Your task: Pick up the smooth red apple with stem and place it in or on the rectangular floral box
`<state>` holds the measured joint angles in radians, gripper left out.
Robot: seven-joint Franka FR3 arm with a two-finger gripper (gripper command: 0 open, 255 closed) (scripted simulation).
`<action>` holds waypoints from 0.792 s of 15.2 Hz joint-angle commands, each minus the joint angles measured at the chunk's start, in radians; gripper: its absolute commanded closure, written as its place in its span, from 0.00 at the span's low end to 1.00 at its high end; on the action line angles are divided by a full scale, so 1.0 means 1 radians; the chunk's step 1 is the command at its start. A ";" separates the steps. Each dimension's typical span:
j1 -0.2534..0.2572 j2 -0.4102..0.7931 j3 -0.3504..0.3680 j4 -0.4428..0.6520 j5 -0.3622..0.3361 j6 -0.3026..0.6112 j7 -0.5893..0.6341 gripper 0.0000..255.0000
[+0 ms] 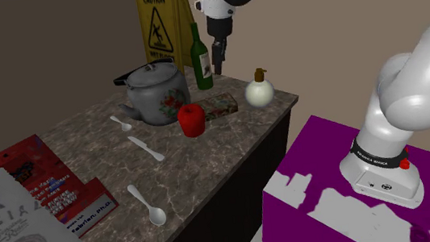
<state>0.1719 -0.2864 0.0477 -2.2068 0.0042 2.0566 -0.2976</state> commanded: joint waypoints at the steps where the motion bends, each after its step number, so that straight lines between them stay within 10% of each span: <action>1: 0.018 0.068 0.006 0.036 0.016 0.036 -0.039 0.00; 12: 0.085 0.343 0.054 0.196 0.078 0.158 -0.210 0.00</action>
<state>0.2544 0.0461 0.0986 -2.0117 0.0807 2.2042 -0.5028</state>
